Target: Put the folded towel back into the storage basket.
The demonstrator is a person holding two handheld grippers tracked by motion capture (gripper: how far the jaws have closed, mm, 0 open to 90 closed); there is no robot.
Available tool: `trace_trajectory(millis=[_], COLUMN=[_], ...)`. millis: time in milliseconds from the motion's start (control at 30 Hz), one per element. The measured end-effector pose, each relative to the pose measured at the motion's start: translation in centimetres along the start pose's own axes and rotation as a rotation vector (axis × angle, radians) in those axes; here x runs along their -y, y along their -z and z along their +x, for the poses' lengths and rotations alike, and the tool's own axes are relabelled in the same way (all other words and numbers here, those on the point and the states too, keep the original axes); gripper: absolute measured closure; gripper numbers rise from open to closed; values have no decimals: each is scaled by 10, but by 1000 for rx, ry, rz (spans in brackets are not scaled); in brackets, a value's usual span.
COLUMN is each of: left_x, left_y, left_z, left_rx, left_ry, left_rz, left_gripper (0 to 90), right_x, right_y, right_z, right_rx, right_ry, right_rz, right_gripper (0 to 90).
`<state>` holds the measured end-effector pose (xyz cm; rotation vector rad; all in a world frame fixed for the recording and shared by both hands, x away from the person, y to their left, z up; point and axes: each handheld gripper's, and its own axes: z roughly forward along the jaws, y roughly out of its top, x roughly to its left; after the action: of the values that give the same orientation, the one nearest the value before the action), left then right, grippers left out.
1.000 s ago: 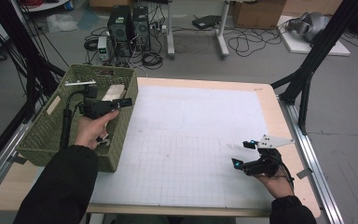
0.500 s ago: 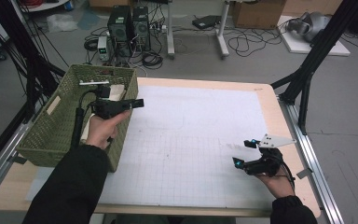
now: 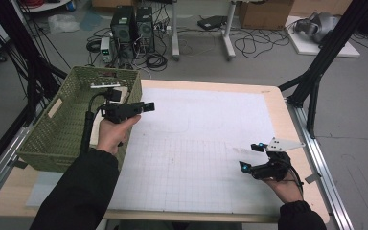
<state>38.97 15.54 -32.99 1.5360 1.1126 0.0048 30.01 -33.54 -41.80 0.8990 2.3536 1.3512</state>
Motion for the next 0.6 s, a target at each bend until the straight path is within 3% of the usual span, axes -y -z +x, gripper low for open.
trace_trajectory(millis=[300, 600], left_x=[3, 7], left_y=[-8, -16], left_z=[-12, -25], left_rx=[11, -19], left_ry=[-16, -46], left_rz=[-8, -26], left_gripper=[333, 331], right_x=[0, 0], right_y=[0, 1], right_z=[-1, -1], right_rx=[0, 0], right_ry=[1, -2], right_rz=[0, -3], right_gripper=[119, 119])
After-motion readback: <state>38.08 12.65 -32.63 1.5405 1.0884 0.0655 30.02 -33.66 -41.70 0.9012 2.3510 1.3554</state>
